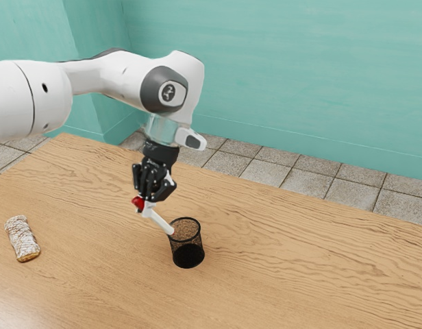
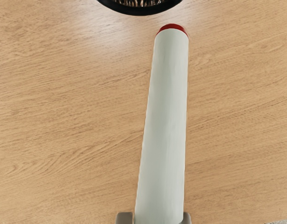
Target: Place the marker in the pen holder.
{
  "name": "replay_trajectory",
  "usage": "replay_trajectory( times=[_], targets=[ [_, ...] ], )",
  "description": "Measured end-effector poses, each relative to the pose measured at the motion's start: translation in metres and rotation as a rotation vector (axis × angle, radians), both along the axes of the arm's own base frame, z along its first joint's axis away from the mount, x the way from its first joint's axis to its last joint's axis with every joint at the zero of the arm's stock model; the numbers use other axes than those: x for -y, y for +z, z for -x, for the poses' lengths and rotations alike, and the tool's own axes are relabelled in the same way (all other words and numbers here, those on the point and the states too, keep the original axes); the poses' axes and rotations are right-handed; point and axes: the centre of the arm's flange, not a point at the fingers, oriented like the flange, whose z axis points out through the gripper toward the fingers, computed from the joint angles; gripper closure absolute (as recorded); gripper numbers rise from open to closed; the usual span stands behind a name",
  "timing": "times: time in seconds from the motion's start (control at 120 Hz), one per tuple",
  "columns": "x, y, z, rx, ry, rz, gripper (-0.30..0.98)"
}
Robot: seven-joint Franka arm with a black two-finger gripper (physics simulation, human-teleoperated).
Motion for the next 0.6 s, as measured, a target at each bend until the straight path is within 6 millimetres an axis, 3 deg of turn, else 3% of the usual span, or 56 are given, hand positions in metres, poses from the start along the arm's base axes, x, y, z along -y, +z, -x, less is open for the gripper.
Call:
replay_trajectory(
  times=[0.233,0.6],
  targets=[
    [0.004,-0.003,-0.021,0.026,0.01,-0.012,0.79],
    [-0.003,-0.058,-0.05,0.06,0.026,-0.029,0.79]
  ],
)
